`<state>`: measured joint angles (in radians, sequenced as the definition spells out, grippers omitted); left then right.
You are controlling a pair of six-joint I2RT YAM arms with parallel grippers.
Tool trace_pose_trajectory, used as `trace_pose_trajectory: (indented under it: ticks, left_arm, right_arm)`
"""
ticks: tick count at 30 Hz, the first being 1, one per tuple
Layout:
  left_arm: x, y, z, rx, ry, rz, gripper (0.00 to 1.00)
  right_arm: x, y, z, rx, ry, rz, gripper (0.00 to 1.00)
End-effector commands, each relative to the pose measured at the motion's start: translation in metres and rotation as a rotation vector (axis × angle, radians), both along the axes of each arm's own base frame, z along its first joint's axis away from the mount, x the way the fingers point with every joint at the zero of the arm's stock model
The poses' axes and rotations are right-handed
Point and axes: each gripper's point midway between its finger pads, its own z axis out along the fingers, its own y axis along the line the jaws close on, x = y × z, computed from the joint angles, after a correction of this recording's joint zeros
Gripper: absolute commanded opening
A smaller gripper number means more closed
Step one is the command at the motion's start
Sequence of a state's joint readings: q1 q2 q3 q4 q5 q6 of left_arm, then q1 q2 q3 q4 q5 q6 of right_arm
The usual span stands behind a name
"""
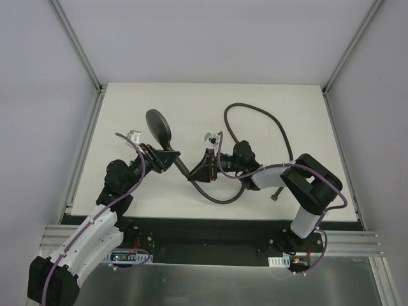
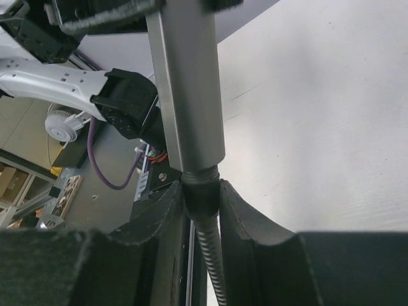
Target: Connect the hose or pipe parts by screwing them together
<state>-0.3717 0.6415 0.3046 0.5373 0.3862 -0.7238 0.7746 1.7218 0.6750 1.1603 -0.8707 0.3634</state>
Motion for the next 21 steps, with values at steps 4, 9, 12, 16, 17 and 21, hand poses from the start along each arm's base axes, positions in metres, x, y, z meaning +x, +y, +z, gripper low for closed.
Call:
trace_pose_trajectory:
  ticks: [4,9,12,16,17,21]
  left_arm:
    - [0.012,0.011,-0.027,0.095,0.082,0.095,0.00]
    - [0.025,0.029,-0.044,0.138,0.169,0.222,0.00]
    - [0.030,0.040,-0.052,0.149,0.233,0.301,0.00]
    - [0.034,0.049,-0.053,0.152,0.298,0.364,0.00]
    - [0.033,0.048,-0.054,0.143,0.319,0.367,0.00]
    - [0.035,0.057,-0.055,0.119,0.376,0.433,0.00]
  right_arm:
    - [0.014,0.004,0.074,0.280,-0.247,-0.063,0.34]
    - [0.014,-0.001,0.062,0.255,-0.228,-0.074,0.41]
    - [0.020,-0.007,0.050,0.207,-0.206,-0.144,0.53]
    - [0.035,-0.010,0.012,-0.053,-0.367,-0.320,0.68]
    - [0.037,-0.010,0.023,-0.094,-0.451,-0.371,0.73]
    - [0.053,-0.024,-0.002,-0.423,-0.660,-0.566,0.83]
